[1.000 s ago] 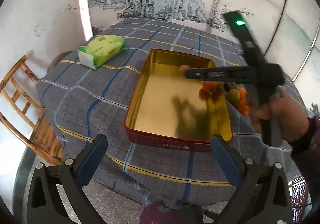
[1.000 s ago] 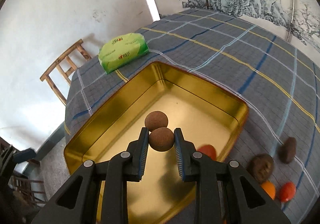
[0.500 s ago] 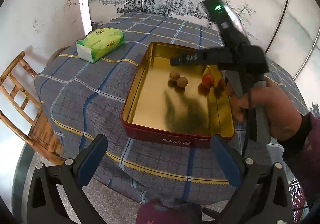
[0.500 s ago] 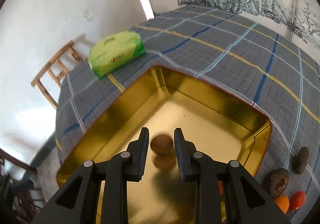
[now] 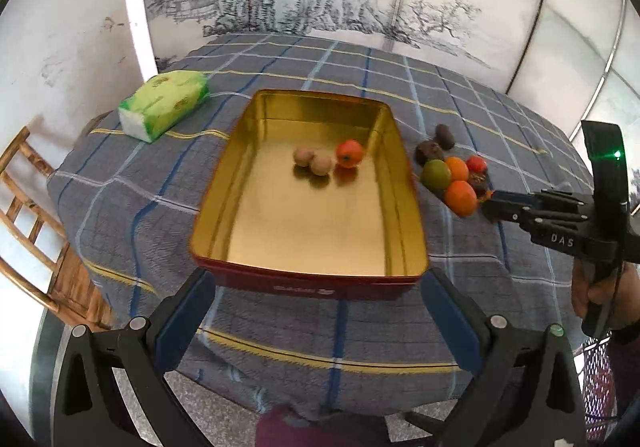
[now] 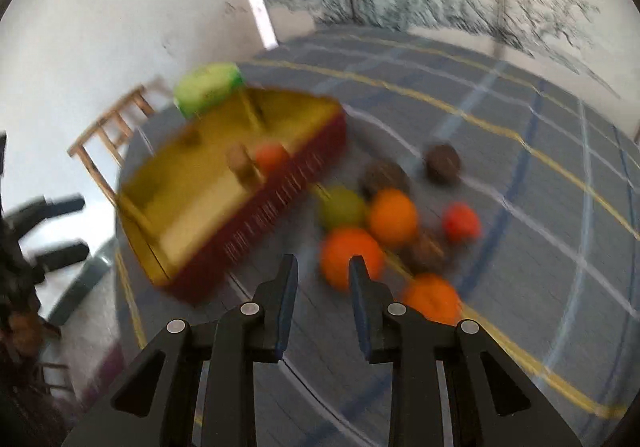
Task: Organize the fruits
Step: 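Grasp a mandarin on the cloth with right tool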
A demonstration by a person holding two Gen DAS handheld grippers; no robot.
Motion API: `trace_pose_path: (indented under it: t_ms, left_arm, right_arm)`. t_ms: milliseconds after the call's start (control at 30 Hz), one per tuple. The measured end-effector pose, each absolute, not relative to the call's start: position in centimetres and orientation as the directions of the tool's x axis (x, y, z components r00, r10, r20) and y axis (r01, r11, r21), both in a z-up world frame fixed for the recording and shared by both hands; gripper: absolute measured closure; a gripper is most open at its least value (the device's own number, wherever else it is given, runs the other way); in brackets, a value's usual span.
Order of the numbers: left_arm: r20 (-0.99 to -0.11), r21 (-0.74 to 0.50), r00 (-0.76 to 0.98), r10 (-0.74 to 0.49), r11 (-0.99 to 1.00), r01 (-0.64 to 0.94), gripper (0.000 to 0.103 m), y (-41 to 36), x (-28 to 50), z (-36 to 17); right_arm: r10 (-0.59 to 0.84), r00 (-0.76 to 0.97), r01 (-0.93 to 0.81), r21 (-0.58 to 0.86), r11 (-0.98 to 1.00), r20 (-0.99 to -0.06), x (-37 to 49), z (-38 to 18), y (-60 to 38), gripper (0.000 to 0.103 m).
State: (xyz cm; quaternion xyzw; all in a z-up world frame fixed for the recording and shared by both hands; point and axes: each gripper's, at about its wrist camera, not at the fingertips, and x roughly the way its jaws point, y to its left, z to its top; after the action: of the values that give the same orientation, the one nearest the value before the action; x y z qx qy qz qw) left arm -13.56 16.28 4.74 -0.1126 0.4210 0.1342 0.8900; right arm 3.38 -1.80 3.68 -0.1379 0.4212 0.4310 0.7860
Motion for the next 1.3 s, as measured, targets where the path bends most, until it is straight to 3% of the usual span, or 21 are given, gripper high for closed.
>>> trace_pose_path:
  t_ms: [167,433,567,633,700,800,900,1033,1200,1300]
  left_arm:
    - [-0.784,-0.046,0.602,0.153,0.952,-0.301,0.001,14.7,-13.0,4.8]
    - [-0.783,-0.001,0.596,0.178,0.958,-0.287,0.001,13.7,-12.5,5.0]
    - [-0.780,0.030,0.595,0.193,0.962,-0.273,0.001,13.2,-12.0,5.2]
    - [-0.778,0.047,0.596,0.197,0.965,-0.258,0.001,12.9,-11.4,5.5]
    - [-0.773,0.063,0.604,0.192,0.971,-0.229,0.001,12.5,-10.7,6.0]
    - [-0.748,0.112,0.637,0.185,0.982,-0.154,0.001,11.2,-9.4,7.1]
    - [-0.738,0.105,0.668,0.093,0.994,-0.021,0.001,9.7,-7.4,8.2]
    - [-0.750,0.084,0.658,-0.065,0.978,0.192,0.001,7.7,-3.9,8.4]
    - [-0.808,0.089,0.572,-0.139,0.932,0.353,0.001,5.7,0.7,6.8]
    - [-0.844,0.077,0.522,-0.126,0.933,0.351,0.004,5.7,3.3,5.4]
  right_arm:
    - [0.563,0.286,-0.786,0.146,0.601,-0.775,3.8,3.2,-2.3,0.075]
    - [0.566,0.289,-0.789,0.142,0.597,-0.772,5.0,2.2,-0.8,0.054]
    - [0.535,0.270,-0.785,0.139,0.604,-0.800,5.9,1.3,0.5,0.054]
    - [0.534,0.269,-0.785,0.139,0.604,-0.802,6.0,1.0,0.9,0.062]
    - [0.544,0.254,-0.780,0.164,0.604,-0.800,6.1,1.2,0.6,0.063]
    - [0.594,0.321,-0.762,0.171,0.625,-0.738,5.4,3.5,-2.7,0.064]
    - [0.578,0.431,-0.686,0.164,0.709,-0.693,6.3,5.3,-7.9,0.063]
    - [0.416,0.563,-0.536,0.068,0.841,-0.714,8.5,4.8,-15.1,0.063]
    - [0.351,0.580,-0.467,0.053,0.882,-0.735,9.4,2.8,-19.4,0.063]
    - [0.361,0.569,-0.460,0.078,0.884,-0.739,9.4,1.7,-19.9,0.063]
